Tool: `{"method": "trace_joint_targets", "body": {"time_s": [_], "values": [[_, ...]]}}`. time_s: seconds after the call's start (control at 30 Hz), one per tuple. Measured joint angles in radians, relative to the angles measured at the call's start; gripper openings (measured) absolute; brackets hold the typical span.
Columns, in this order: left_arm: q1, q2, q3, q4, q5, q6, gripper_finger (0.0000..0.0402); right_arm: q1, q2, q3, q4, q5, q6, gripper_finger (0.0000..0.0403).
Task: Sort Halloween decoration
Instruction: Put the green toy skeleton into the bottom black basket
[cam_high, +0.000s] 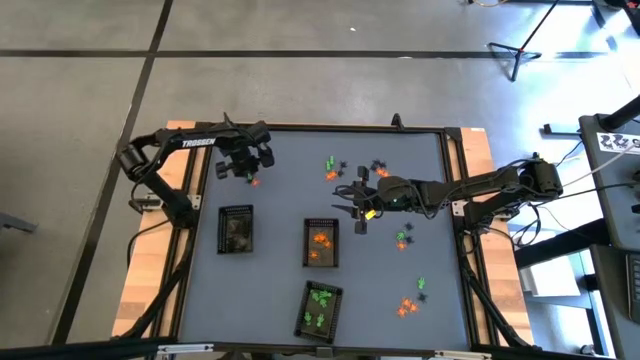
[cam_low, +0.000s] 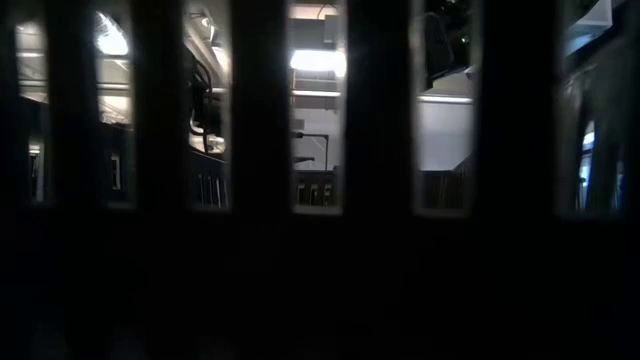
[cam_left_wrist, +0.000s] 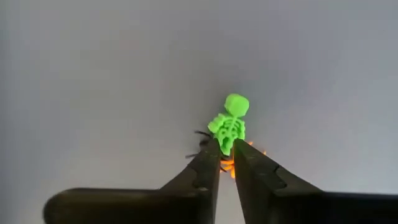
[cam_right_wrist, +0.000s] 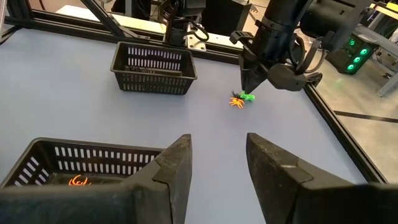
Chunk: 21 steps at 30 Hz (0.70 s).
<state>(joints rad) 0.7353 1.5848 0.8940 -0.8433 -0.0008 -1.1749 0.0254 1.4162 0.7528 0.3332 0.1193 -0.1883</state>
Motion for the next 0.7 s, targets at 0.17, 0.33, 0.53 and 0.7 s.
{"method": "trace_joint_targets", "body": {"time_s": [0.17, 0.33, 0.53, 0.7], "values": [[0.009, 0.0, 0.0, 0.0, -0.013, 0.008, 0.0038, 0.0, 0.0, 0.0, 0.0, 0.0, 0.0, 0.0149], [0.014, 0.0, 0.0, 0.006, -0.015, 0.008, 0.0085, 0.0, 0.0, 0.0, 0.0, 0.0, 0.0, 0.0149], [0.012, 0.009, 0.0, 0.026, -0.024, 0.01, 0.0166, 0.0, 0.0, 0.0, 0.0, 0.0, 0.0, 0.0149], [0.013, 0.08, 0.0, 0.038, -0.018, 0.012, 0.0197, 0.0, 0.0, 0.0, 0.0, 0.0, 0.0, 0.0149]]}}
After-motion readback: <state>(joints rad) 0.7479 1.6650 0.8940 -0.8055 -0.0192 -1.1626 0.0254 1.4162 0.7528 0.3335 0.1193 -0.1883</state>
